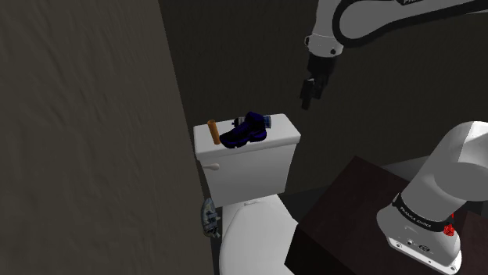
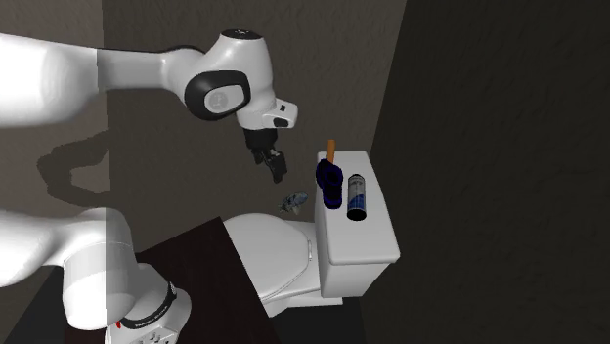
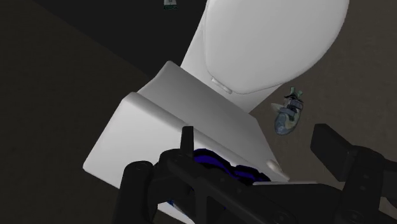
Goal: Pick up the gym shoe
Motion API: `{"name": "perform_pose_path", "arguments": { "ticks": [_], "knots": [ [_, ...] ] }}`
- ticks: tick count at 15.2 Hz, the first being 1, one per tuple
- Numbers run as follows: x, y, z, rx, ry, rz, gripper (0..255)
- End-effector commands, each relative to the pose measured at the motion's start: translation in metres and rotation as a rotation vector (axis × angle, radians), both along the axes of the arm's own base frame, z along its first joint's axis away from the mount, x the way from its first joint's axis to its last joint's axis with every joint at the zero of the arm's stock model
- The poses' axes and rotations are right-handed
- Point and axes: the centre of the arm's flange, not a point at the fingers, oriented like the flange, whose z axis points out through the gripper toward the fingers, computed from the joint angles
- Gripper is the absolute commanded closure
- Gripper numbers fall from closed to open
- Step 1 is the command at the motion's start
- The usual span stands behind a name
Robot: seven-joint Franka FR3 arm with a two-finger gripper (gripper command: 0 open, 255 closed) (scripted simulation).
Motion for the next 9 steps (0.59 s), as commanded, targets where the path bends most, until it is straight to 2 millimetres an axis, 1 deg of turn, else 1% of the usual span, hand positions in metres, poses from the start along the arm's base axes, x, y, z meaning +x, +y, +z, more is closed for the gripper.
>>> {"name": "perform_pose_path", "arguments": {
  "ticks": [1, 9],
  "knots": [
    [0.017, 0.007, -0.013, -0.004, -0.024, 0.001, 0],
    [0.099, 0.026, -0.058, -0.023, -0.109, 0.003, 0]
  ]
}}
